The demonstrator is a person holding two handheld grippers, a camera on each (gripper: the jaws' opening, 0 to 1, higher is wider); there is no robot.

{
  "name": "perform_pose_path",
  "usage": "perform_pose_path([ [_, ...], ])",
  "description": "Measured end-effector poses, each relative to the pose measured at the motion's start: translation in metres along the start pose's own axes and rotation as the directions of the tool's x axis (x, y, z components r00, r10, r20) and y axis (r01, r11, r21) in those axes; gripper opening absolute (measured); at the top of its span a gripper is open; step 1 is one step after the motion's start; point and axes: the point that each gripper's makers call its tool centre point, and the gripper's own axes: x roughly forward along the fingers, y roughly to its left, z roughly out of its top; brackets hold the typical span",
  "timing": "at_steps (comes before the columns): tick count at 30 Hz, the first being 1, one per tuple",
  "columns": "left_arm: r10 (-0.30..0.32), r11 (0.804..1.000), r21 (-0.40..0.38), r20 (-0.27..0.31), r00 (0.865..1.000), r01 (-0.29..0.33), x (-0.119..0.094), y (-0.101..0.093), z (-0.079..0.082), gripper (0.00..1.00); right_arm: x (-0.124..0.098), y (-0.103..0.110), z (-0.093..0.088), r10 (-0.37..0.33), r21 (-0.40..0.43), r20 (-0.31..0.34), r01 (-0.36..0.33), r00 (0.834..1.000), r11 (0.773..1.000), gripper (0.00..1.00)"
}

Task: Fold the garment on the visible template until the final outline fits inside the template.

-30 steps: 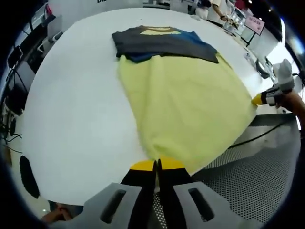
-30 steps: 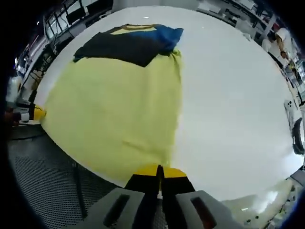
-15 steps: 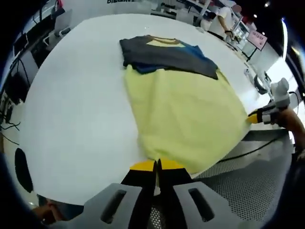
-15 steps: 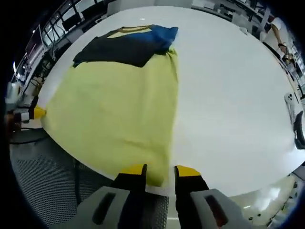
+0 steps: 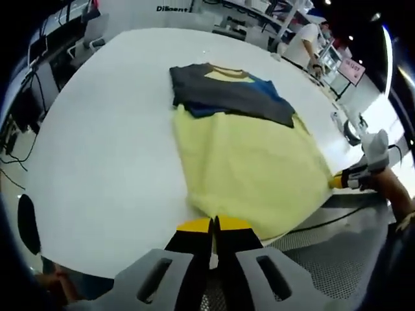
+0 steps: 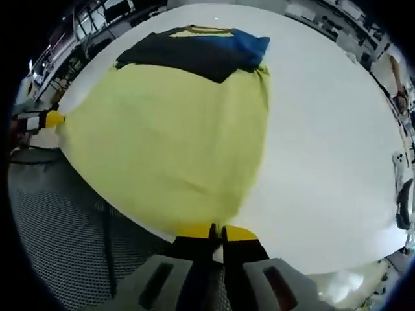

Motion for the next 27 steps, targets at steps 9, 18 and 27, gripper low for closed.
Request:
perform_pose_path([
  [9, -0.002, 0.999, -0.035, 0.091, 0.996, 0.005, -0.013, 0.002, 0.014, 0.00, -0.024, -0.017, 0.023, -0.002, 0.204, 0.163, -0.032, 0.987, 0.979, 0.00],
  [18, 0.002, 0.998, -0.061, 0.169, 0.986, 0.009, -0.019, 0.002, 0.030, 0.00, -0.046, -0.026, 0.055, -0.068, 0.076, 0.336, 0.045, 0.939, 0.996, 0.00],
  [27, -0.005, 1.000, -0.011, 0.264, 0.964, 0.008, -0.031, 0.000, 0.061, 0.00, -0.061, -0.037, 0.078, -0.087, 0.096, 0.416, 0.051, 0.905, 0.994, 0.00],
])
